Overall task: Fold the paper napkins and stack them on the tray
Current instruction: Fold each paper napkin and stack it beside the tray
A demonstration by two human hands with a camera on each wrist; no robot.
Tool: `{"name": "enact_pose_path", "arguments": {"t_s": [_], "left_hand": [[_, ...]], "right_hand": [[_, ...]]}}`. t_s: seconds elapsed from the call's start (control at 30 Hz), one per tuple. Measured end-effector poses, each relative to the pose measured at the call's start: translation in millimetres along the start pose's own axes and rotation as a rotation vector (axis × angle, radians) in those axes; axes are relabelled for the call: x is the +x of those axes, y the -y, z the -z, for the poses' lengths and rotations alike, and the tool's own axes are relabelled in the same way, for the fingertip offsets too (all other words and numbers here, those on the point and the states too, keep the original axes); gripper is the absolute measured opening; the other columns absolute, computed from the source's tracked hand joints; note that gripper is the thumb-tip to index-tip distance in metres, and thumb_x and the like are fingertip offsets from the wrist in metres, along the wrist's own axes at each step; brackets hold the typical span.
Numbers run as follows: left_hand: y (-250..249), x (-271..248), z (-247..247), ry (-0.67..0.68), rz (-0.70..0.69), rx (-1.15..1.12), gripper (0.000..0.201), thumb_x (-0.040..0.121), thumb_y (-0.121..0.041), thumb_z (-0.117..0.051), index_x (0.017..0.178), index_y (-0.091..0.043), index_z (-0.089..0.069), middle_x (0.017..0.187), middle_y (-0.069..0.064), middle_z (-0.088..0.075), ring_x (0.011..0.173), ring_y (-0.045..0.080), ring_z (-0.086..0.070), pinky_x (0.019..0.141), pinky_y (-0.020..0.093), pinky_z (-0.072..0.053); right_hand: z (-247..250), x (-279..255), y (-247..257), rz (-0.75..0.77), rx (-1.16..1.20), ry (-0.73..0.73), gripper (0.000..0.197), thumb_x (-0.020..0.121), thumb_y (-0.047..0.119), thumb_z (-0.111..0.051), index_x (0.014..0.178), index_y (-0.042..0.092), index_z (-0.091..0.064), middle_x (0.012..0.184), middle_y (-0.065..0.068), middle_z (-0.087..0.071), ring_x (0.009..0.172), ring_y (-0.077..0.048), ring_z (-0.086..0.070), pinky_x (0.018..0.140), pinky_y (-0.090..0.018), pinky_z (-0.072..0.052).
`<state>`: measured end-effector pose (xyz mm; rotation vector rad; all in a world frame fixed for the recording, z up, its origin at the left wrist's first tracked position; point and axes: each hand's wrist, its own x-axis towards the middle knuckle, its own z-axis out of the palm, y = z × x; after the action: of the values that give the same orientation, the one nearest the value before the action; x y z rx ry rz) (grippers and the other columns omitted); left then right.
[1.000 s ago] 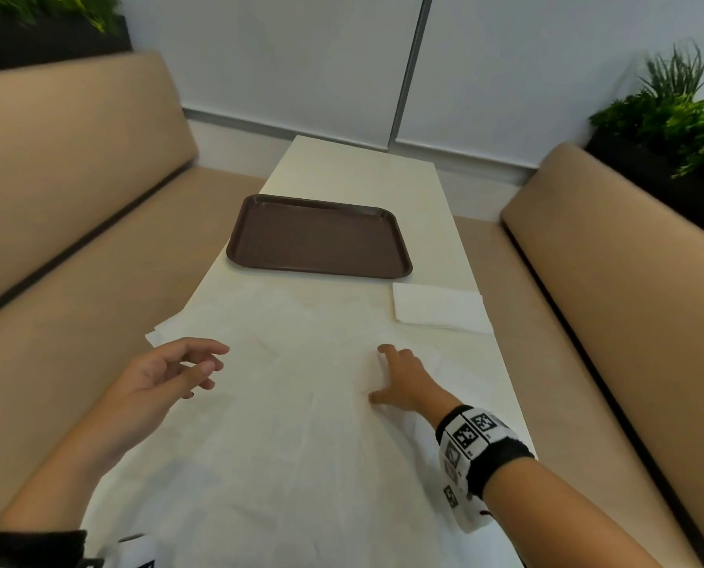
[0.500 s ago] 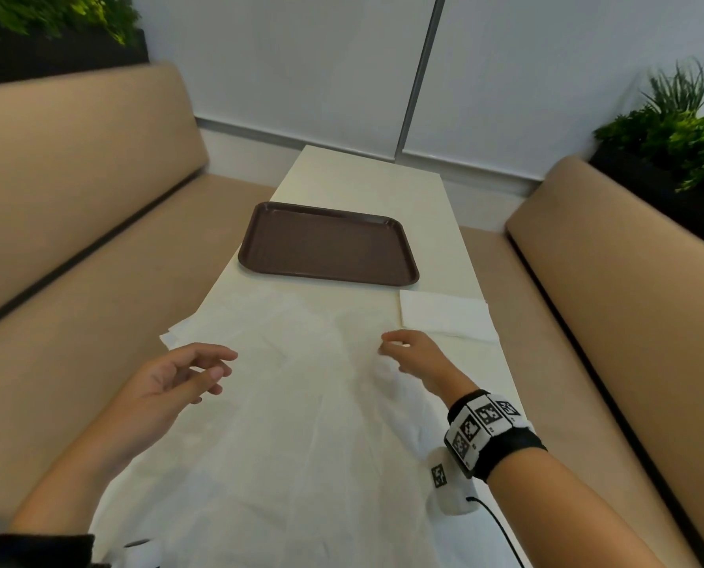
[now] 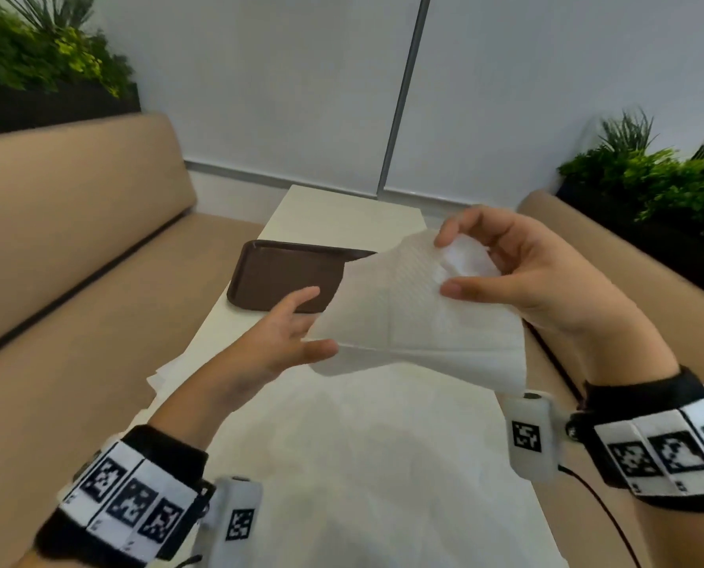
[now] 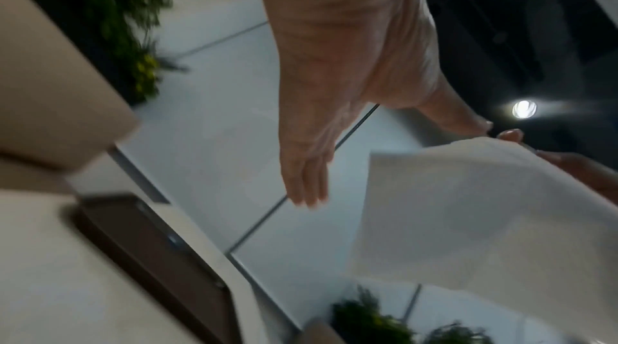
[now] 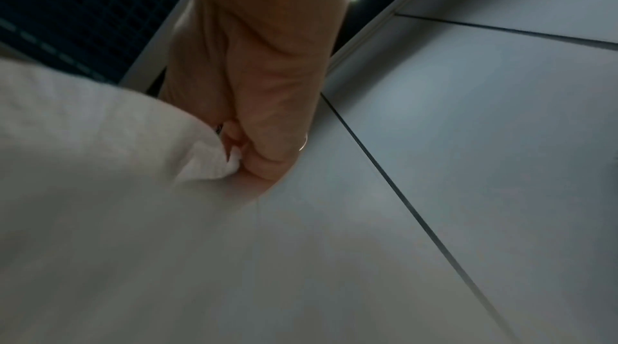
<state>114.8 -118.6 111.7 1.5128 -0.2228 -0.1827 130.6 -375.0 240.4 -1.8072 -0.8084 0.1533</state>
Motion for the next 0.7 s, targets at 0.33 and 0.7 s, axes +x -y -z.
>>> {"name": "enact_pose_path", "arguments": {"t_s": [0.33,0.7], "left_hand": [[-21,8,-29,-0.053,-0.101,-0.373,0.068,0.039,-0.04,-0.093,0.099,-0.012,-0.075,0.106,0.009,-0.073,0.093,0.019,-0.071,0.068,0.024,-0.056],[-31,-8,-3,-0.031,-0.231,-0.118,0.062,0.046,-0.053,-0.087,0.099,-0.024,-0.075,0.106,0.005,-0.073,0.096,0.018,-0.07,0.076,0.027,-0.058]], "right_hand": [[-5,-49,-28,-0.097,0.29,-0.322,0.084,0.06,0.015,-0.088,0.133,0.011,-0.046,0.119,-0.012,-0.066,0.106,-0.03,-0.066,0.081,-0.037,-0.058],[-33,-62,-55,0.035,0.15,-0.543,0.023,0.086,0.012,-0.054,0.107,0.006,-0.064,0.088,-0.004,-0.073,0.08,-0.014,-0.068,0.07,-0.023,-0.055]]}}
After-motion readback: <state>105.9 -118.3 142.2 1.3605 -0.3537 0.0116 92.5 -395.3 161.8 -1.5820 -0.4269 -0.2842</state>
